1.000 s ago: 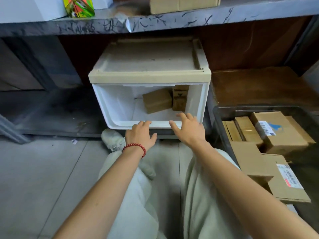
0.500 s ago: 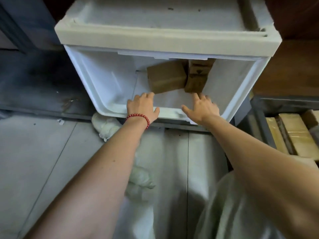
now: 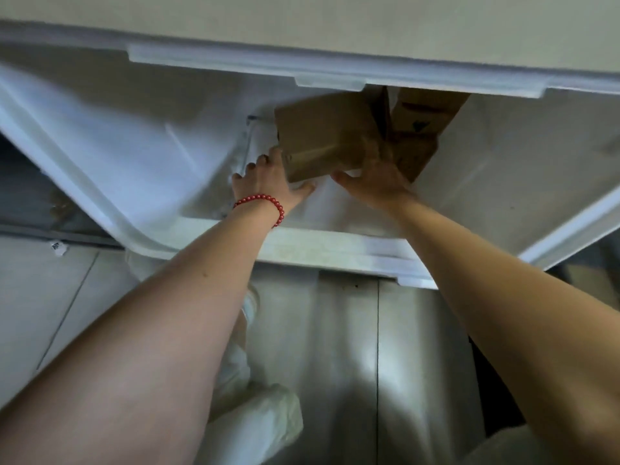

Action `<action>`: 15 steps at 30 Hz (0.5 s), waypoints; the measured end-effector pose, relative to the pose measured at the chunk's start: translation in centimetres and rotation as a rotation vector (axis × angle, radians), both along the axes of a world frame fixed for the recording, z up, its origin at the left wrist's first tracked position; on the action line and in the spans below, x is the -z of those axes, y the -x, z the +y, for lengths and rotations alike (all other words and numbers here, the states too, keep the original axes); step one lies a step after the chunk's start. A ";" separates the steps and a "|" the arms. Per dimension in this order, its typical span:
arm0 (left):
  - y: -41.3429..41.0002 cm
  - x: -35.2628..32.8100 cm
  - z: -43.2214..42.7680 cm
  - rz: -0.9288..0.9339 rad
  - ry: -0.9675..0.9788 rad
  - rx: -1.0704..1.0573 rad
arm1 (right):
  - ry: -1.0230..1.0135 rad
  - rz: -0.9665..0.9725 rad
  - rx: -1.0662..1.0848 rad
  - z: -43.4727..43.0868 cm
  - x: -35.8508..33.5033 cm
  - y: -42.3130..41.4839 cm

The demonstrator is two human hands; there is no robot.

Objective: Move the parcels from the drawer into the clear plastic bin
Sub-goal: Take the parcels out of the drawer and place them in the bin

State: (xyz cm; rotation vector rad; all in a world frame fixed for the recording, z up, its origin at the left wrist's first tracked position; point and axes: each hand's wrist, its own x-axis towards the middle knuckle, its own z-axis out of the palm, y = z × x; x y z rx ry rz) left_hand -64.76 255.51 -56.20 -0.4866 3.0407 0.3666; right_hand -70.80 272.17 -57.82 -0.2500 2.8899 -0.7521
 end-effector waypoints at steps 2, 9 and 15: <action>0.9 0.3 0.0 -0.009 -0.058 -0.022 | 0.071 -0.050 0.027 -0.1 0.9 1.0; 3.2 0.8 -0.1 0.049 -0.424 -0.090 | 0.202 -0.007 0.067 -1.0 1.3 2.6; 3.3 1.2 -1.4 0.090 -0.520 -0.083 | 0.134 0.008 -0.022 -3.0 0.9 2.4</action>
